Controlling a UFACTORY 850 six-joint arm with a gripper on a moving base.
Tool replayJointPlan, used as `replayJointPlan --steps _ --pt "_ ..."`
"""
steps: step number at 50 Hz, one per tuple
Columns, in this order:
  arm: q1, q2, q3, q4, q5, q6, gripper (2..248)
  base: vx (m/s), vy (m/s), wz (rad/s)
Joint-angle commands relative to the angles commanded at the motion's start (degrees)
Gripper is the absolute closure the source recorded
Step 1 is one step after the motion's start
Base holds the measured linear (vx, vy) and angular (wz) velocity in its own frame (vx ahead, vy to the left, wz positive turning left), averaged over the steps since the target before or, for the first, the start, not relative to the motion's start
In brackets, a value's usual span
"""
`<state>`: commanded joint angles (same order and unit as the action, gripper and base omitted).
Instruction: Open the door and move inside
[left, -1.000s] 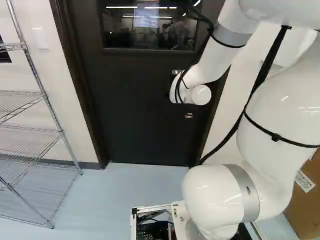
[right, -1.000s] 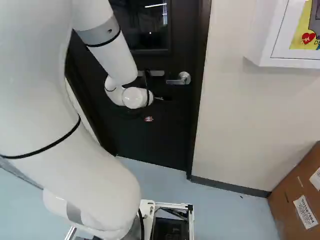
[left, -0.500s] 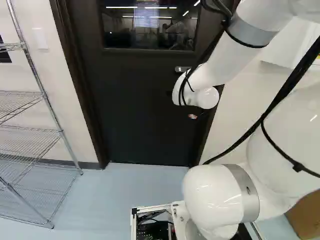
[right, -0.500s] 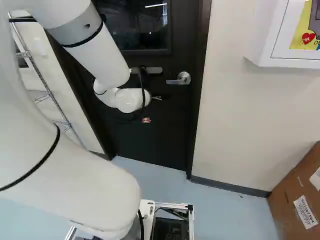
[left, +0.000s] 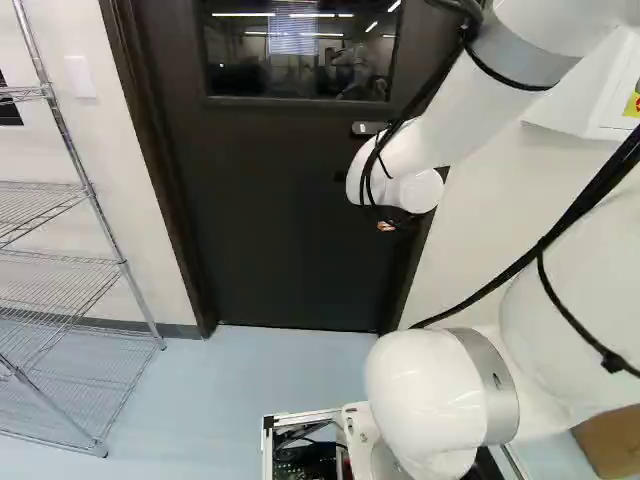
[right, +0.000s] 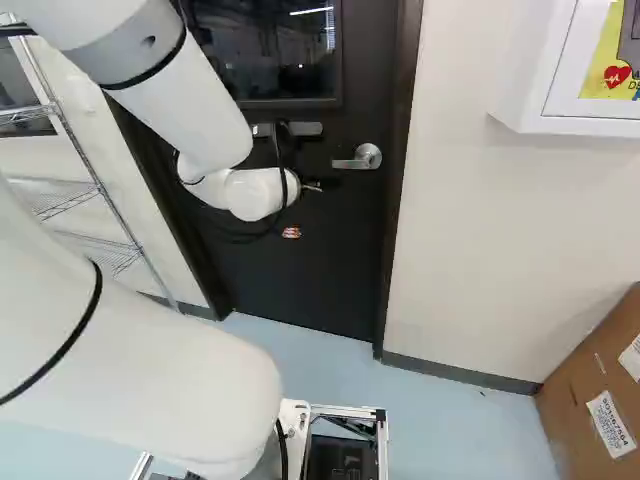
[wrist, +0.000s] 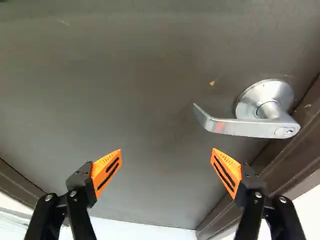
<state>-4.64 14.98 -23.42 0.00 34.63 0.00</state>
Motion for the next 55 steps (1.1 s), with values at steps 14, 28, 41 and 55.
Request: replayJointPlan --steps 14,28,41,55 --pt "0.0 1.75 -0.33 0.0 0.0 0.0 3 0.0 0.0 0.0" --pt "-0.15 2.67 -1.34 0.0 0.0 0.0 3 0.0 0.0 0.0" --pt "-0.81 1.89 -3.65 0.0 0.0 0.0 3 0.0 0.0 0.0" --pt "-1.67 0.49 -6.6 0.0 -0.03 0.0 3 0.0 0.0 0.0"
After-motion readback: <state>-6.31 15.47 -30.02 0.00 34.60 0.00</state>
